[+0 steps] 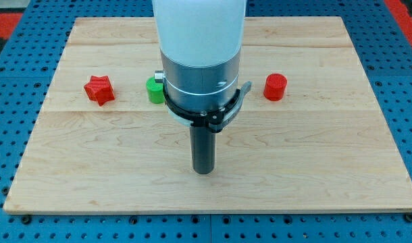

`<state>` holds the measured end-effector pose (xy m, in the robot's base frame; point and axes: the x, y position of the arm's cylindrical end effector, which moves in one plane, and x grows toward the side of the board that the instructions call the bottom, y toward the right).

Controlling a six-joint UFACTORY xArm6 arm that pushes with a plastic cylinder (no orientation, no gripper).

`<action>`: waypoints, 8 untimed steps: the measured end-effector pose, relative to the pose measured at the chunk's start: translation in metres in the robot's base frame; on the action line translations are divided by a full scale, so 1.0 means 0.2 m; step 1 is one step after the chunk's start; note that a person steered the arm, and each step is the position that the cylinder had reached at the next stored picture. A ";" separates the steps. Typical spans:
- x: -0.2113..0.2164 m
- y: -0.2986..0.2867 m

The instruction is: Push the green star into the green circle

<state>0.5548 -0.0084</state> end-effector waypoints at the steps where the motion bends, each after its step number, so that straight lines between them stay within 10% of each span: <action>1: 0.00 0.00; 4: 0.00 -0.01; 8: -0.59 0.26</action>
<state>0.4365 0.0429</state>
